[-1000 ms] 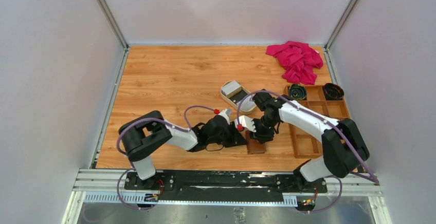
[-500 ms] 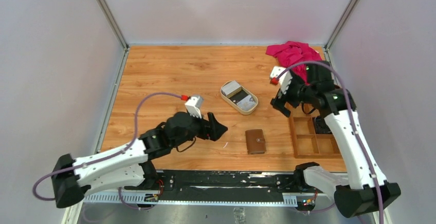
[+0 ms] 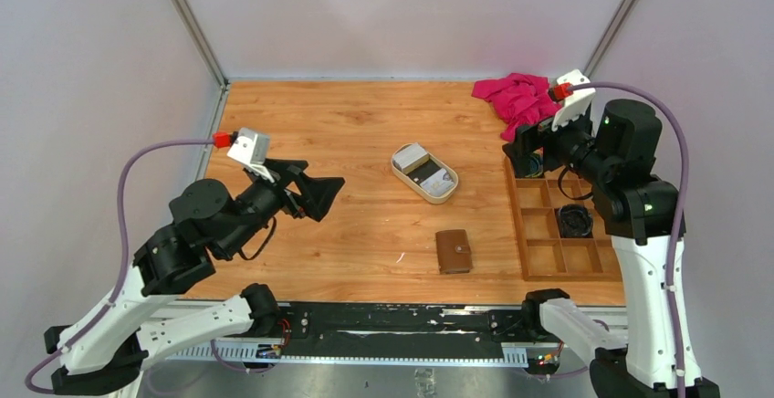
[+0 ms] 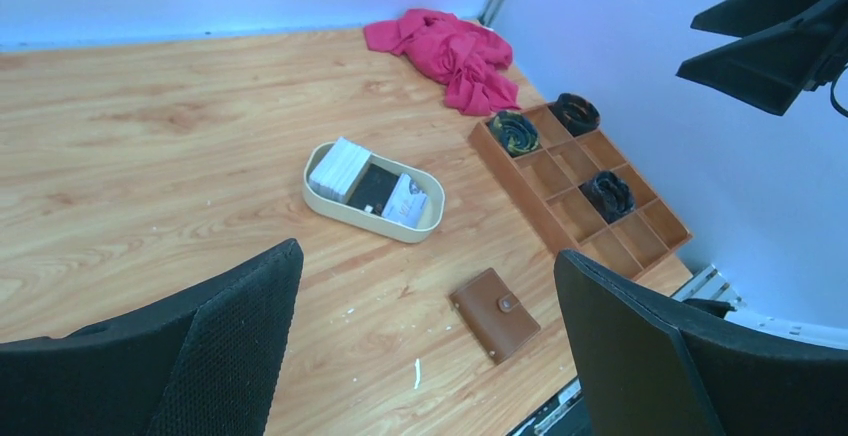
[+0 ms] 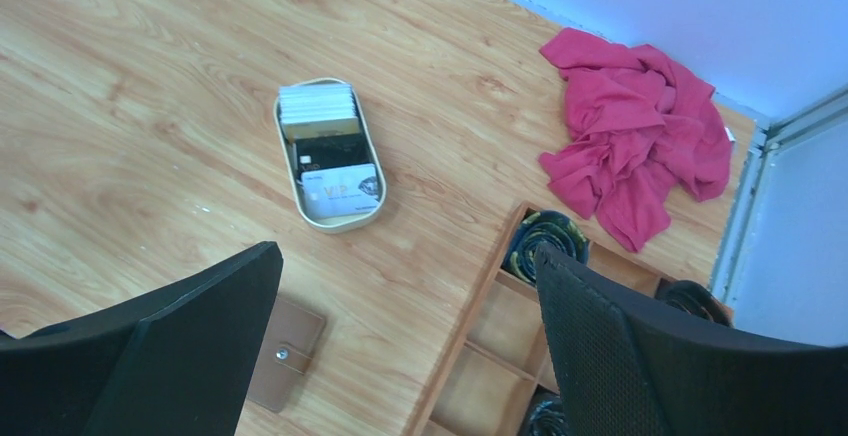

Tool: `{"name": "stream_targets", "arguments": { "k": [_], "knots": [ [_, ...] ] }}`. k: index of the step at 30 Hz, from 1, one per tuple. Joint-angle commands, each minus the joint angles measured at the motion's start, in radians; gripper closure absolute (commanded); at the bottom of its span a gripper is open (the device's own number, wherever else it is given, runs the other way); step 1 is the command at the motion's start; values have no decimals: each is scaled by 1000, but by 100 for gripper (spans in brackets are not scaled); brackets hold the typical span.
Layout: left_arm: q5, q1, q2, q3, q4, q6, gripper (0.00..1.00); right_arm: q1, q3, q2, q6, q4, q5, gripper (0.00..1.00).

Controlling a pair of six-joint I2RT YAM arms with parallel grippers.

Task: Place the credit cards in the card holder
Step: Reset both arms

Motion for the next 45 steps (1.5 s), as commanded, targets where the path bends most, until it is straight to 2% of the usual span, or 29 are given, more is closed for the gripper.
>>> {"name": "stream_targets", "arguments": {
  "k": [1,6,15,45],
  "knots": [
    [-20,4,0,95,-131,55,0,-27,73,-17,85,-61,-84,0],
    [-16,4,-21,143,-153,58,0,-48,121,-19,64,-104,-146,0],
    [-16,3,-86,141,-169,38,0,-104,140,-19,67,-127,-239,0],
    [-12,3,-88,117,-201,18,0,-215,71,-23,81,-105,-281,0]
  ]
}}
